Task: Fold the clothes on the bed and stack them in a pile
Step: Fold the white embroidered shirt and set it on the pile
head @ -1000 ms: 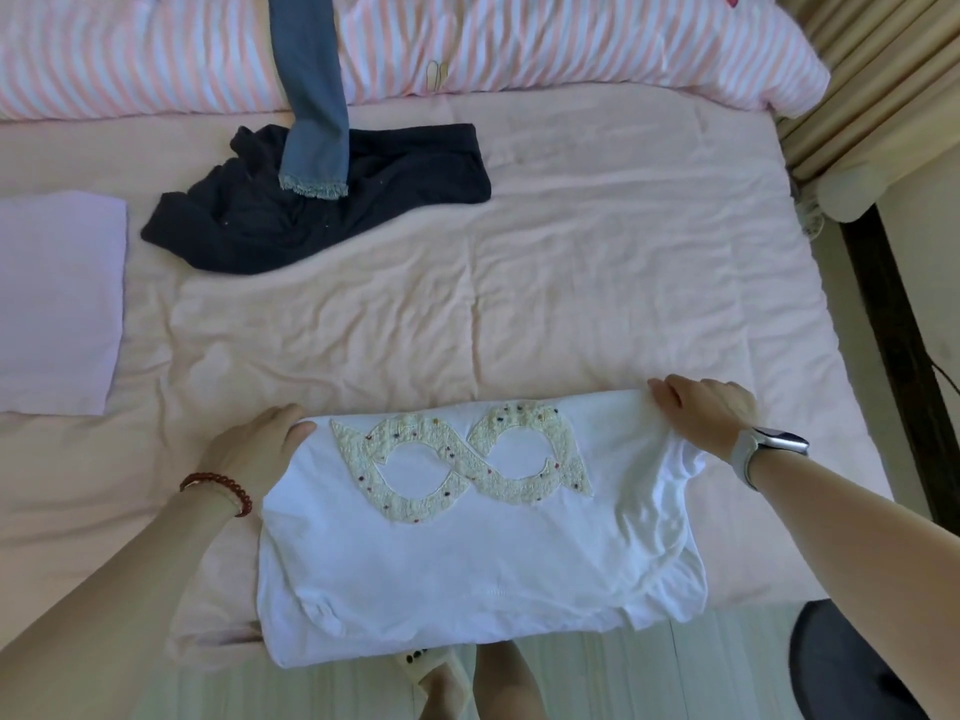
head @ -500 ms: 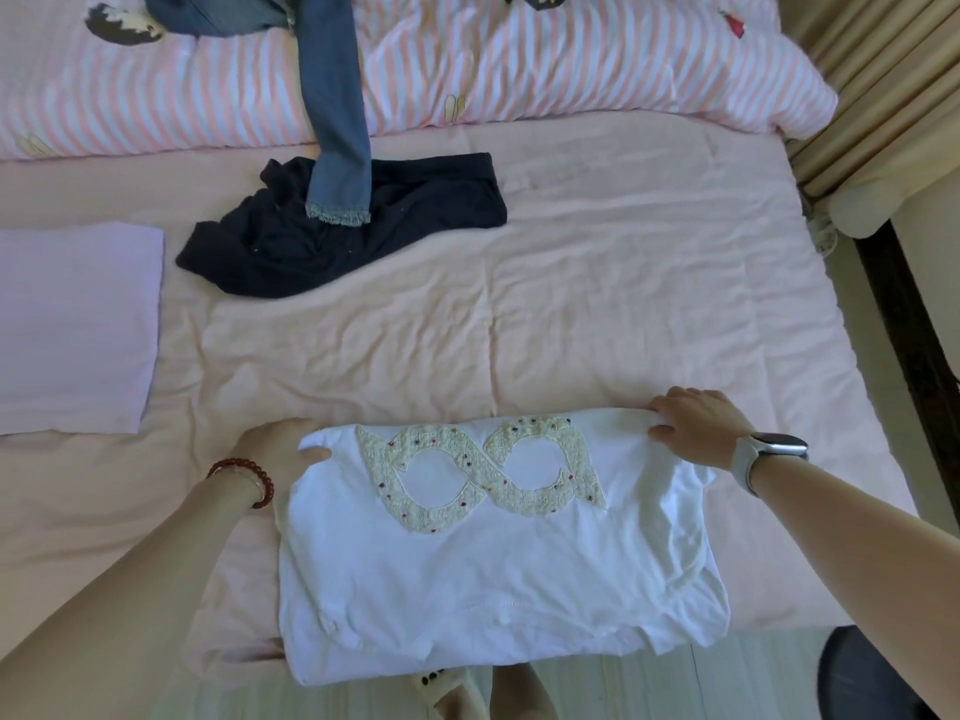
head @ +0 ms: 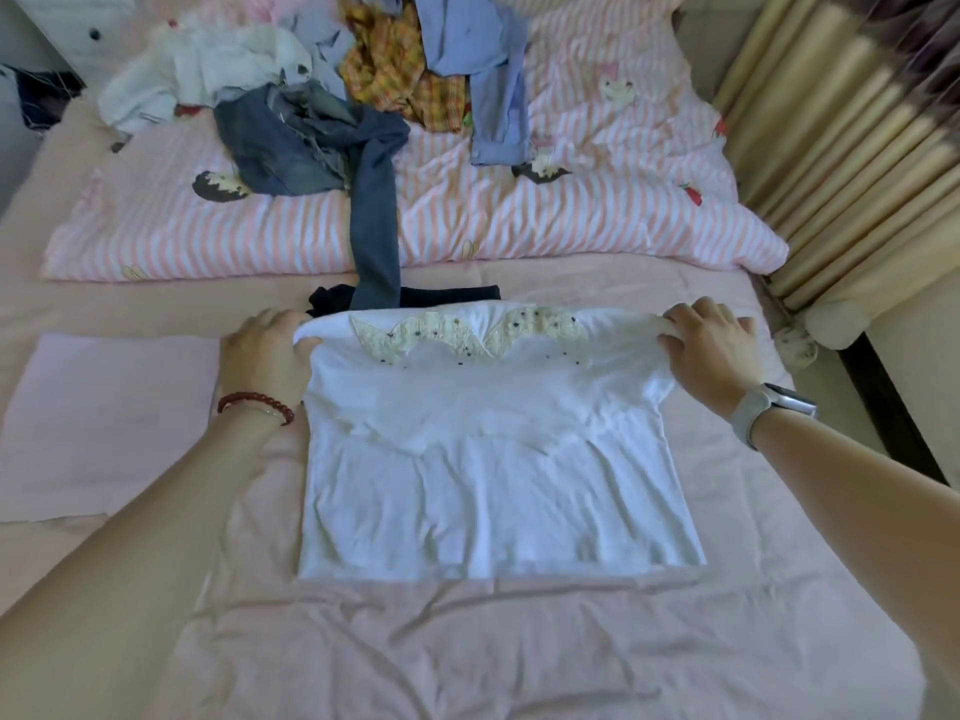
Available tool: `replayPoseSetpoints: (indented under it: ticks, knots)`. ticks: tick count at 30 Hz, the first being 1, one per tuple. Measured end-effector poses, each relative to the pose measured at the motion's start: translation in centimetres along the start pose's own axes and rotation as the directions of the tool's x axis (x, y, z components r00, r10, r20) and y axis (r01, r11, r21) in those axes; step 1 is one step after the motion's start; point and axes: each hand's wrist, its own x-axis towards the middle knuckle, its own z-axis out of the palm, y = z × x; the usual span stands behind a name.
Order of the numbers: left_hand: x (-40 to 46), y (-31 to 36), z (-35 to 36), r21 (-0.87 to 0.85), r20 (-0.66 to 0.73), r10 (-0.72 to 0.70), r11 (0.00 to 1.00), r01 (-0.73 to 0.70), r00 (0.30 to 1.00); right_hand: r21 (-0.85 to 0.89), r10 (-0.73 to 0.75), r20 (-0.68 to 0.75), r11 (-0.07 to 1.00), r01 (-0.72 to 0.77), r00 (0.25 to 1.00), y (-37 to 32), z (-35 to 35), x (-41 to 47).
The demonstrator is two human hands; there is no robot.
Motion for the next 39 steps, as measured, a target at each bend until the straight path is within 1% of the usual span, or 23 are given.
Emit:
replayPoseSetpoints:
  ticks: [3,7,11,12,13,14,15,16,17,18,19,20,22,23,24,25,28,30,32,34,36,38,39]
  knots:
    - [-1.8,-0.3,1.0,0.037,0.037,0.047,0.998,-0.048,0.998,-0.031,-0.034,-0.010,0.999,0.033,0.999,-0.1,1.2,-1.4]
    - [-7.9,-2.2,2.8,0.077,0.141,0.071,0.994,-0.083,0.987,-0.095,-0.060,0.112,0.993,0.071,0.992,1.1,4.4,-6.2]
    - [-14.5,-4.3,5.4,0.125,0.250,0.131,0.978,-0.166,0.959,-0.087,-0.089,0.191,0.990,0.108,0.978,1.8,7.9,-11.9]
    - [-16.0,-4.7,6.2,0.145,0.292,0.102,0.978,-0.150,0.951,-0.096,-0.071,0.209,0.991,0.093,0.975,1.8,8.8,-13.3]
    - [-17.2,-5.2,6.9,0.166,0.365,0.047,0.980,-0.115,0.930,-0.112,-0.040,0.273,0.991,0.072,0.961,1.9,9.6,-14.5]
    - [-18.4,-5.6,7.6,0.201,0.442,-0.035,0.978,-0.061,0.896,-0.137,0.007,0.374,0.989,0.048,0.927,1.8,10.4,-15.7]
    - [-19.2,-6.2,8.4,0.247,0.506,-0.142,0.969,0.015,0.851,-0.152,0.054,0.467,0.988,0.021,0.882,1.8,11.1,-16.8]
    - [-19.8,-6.8,8.9,0.278,0.552,-0.260,0.953,0.119,0.793,-0.158,0.091,0.524,0.987,-0.008,0.847,2.0,11.8,-17.7]
    - [-20.0,-7.0,9.0,0.282,0.590,-0.366,0.929,0.241,0.720,-0.156,0.123,0.552,0.987,-0.043,0.824,2.0,12.2,-18.3]
    - [-20.2,-6.8,9.1,0.256,0.591,-0.430,0.902,0.347,0.683,-0.143,0.150,0.537,0.986,-0.086,0.830,1.8,12.4,-18.7]
    - [-20.1,-6.4,9.2,0.214,0.548,-0.447,0.892,0.398,0.707,-0.121,0.159,0.481,0.986,-0.114,0.862,1.4,12.3,-18.8]
    - [-19.7,-5.9,9.3,0.173,0.467,-0.451,0.890,0.421,0.761,-0.095,0.144,0.391,0.989,-0.115,0.909,0.9,12.3,-18.5]
    - [-18.5,-4.4,9.9,0.086,0.305,-0.419,0.906,0.414,0.855,-0.005,0.054,0.182,0.999,-0.054,0.982,-0.4,12.4,-17.4]
    - [-18.1,-3.6,10.3,0.063,0.256,-0.351,0.936,0.347,0.901,0.022,-0.006,0.114,1.000,0.004,0.993,-1.2,12.6,-16.6]
    - [-17.8,-2.7,10.9,0.061,0.240,-0.259,0.966,0.252,0.936,0.038,-0.055,0.106,0.998,0.051,0.993,-2.2,12.9,-15.9]
    - [-17.6,-1.6,11.5,0.066,0.252,-0.173,0.985,0.162,0.952,0.057,-0.093,0.127,0.995,0.087,0.988,-3.4,13.3,-15.2]
    - [-17.5,0.9,14.6,0.073,0.361,-0.031,0.997,0.005,0.932,0.081,-0.188,0.229,0.981,0.174,0.955,-6.5,15.6,-13.5]
    - [-17.1,0.3,16.9,0.121,0.402,-0.036,0.992,-0.015,0.915,0.044,-0.215,0.290,0.976,0.212,0.933,-7.1,17.2,-12.6]
    - [-16.3,-2.3,18.8,0.182,0.426,-0.141,0.981,0.068,0.893,0.006,-0.143,0.328,0.989,0.149,0.934,-5.3,19.0,-11.4]
    - [-15.4,-5.4,19.6,0.219,0.444,-0.248,0.962,0.164,0.861,-0.032,-0.053,0.321,0.997,0.067,0.946,-2.1,20.2,-10.7]
    - [-14.5,-7.3,19.5,0.177,0.448,-0.336,0.942,0.286,0.828,-0.042,0.050,0.296,0.998,-0.040,0.954,0.8,20.6,-10.4]
    - [-13.7,-7.7,19.1,0.127,0.392,-0.419,0.906,0.403,0.819,-0.005,0.198,0.301,0.979,-0.206,0.933,2.6,20.6,-10.3]
    - [-13.4,-7.4,18.8,0.126,0.343,-0.448,0.893,0.433,0.826,0.013,0.264,0.301,0.960,-0.281,0.916,3.0,20.4,-10.2]
